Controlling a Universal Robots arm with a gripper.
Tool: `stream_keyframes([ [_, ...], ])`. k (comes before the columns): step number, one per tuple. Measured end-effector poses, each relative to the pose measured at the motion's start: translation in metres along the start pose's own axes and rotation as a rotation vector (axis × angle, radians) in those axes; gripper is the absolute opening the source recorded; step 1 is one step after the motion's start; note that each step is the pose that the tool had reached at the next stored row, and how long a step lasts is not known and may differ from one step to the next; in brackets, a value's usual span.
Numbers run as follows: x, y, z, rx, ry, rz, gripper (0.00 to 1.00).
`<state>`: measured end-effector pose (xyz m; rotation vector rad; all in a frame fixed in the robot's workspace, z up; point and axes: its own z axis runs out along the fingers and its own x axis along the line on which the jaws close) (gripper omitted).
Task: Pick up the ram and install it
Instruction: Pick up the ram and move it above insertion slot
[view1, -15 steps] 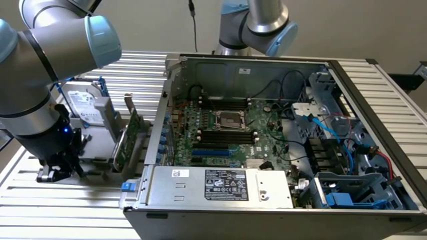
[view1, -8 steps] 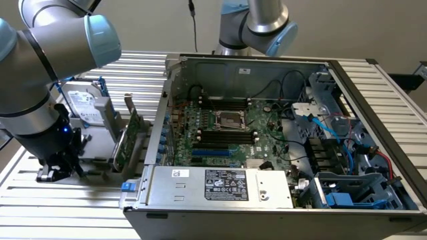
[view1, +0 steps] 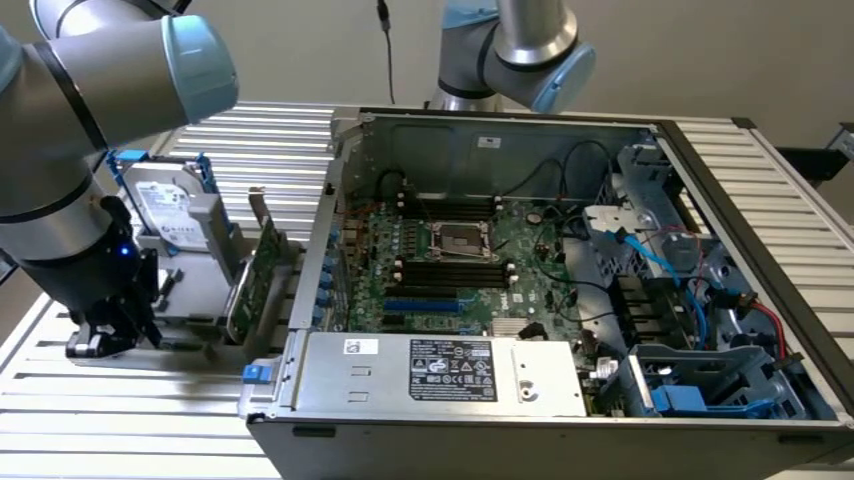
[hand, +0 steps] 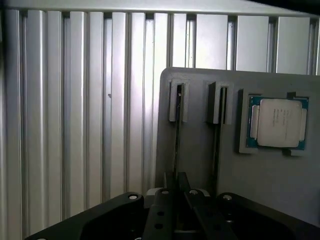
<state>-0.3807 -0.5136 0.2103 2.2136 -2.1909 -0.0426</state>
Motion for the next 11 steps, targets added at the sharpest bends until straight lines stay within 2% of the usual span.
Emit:
stream_keyframes([
  [11,0.000,0.0014,-0.0361,0.0001,0.0000,-0.005,0.13],
])
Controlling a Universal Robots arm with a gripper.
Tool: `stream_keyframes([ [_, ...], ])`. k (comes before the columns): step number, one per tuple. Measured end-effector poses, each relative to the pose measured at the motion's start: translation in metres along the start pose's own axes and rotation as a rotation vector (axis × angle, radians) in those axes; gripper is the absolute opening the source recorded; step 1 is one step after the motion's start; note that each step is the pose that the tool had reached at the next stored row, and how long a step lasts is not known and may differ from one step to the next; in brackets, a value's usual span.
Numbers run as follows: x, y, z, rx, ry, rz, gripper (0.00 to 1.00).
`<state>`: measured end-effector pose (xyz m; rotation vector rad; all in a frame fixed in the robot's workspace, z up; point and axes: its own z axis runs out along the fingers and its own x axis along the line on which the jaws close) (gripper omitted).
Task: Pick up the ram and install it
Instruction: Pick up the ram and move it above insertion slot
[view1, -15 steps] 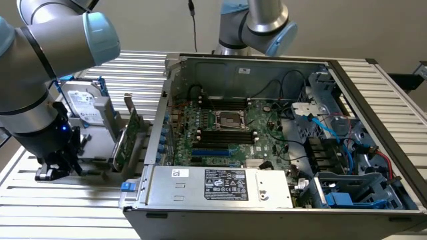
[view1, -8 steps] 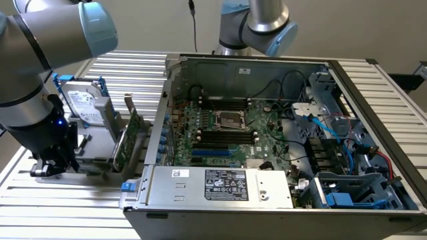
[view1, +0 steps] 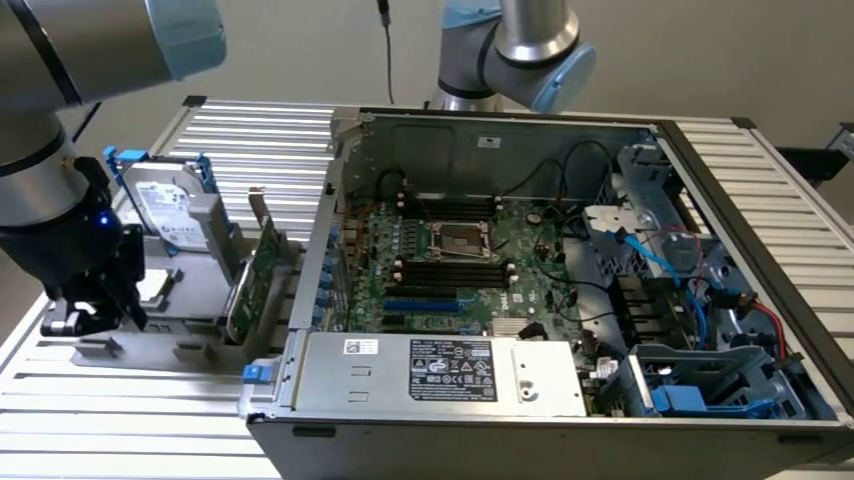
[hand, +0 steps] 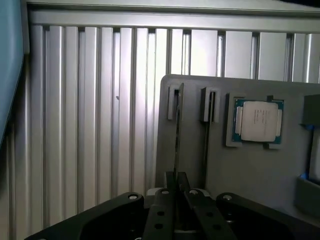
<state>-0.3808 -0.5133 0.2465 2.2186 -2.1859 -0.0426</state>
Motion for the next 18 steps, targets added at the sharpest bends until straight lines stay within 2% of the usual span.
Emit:
stream_keyframes([
  [4,0.000,-0.0017,-0.0090,-0.0002,-0.0012,-0.002,0.13],
  [10,-0.003,-0.0112,-0.0197,-0.0021,-0.0020,-0.005,0.13],
  [18,-0.007,-0.0237,-0.0393,-0.0071,-0.0057,-0.009,0.13],
])
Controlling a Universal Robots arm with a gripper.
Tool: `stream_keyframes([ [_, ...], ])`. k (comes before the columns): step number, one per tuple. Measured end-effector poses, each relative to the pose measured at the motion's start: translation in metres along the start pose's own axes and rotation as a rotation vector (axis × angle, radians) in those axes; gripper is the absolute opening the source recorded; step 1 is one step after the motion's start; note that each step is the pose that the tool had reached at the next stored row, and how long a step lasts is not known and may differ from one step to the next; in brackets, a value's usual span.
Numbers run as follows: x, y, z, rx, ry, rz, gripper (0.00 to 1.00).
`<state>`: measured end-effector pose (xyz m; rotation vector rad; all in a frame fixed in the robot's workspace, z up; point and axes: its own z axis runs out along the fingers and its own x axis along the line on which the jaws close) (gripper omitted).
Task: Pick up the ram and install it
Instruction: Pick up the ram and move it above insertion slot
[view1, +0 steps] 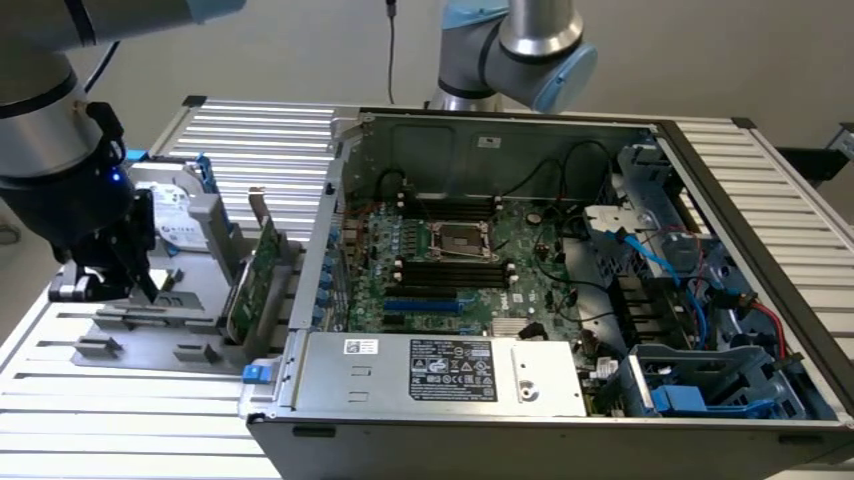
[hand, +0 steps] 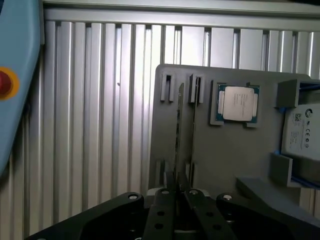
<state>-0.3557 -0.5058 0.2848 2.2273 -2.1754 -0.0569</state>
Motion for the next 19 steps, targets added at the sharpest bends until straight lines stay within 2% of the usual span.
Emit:
stream_keyframes([
  [9,-0.004,-0.0153,-0.0225,-0.0059,-0.0046,-0.005,0.13],
  [19,-0.007,-0.0333,-0.0478,-0.0075,-0.0140,-0.009,0.13],
])
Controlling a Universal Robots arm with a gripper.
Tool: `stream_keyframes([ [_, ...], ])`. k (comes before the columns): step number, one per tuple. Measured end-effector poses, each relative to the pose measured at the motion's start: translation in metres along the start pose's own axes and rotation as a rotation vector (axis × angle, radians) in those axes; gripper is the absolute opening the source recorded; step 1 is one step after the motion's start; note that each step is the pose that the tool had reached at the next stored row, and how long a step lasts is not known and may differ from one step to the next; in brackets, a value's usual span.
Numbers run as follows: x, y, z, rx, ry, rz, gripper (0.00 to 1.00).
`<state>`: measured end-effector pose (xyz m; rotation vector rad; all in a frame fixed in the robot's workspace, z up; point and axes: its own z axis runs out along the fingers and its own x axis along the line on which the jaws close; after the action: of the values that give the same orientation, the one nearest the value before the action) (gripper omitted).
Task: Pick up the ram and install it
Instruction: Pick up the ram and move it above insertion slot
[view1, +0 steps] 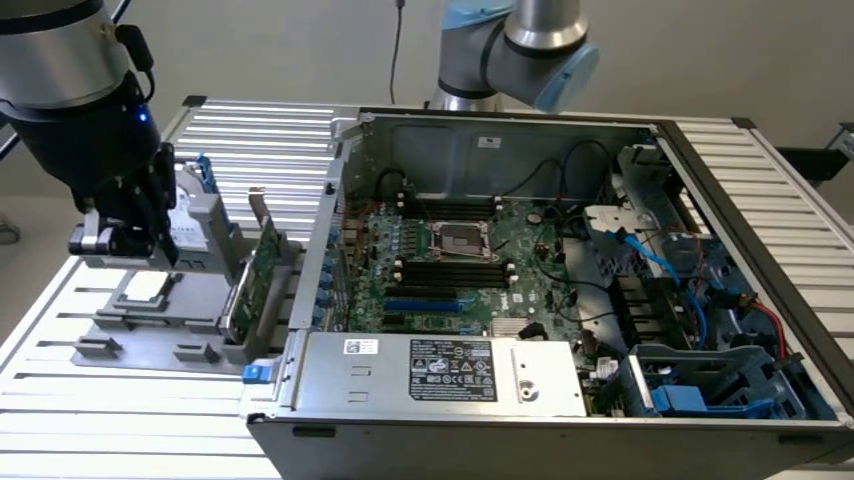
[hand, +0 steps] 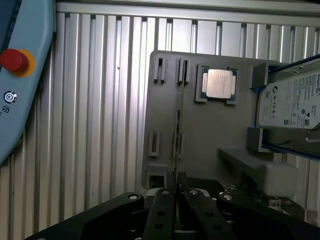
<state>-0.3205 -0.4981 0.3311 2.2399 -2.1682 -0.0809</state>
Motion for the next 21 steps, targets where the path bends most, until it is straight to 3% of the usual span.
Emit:
stream_keyframes([
  [15,-0.005,-0.0283,-0.0370,-0.0016,-0.0192,-0.007,0.13],
  [21,-0.006,-0.0436,-0.0458,-0.0059,-0.0288,-0.010,0.13],
])
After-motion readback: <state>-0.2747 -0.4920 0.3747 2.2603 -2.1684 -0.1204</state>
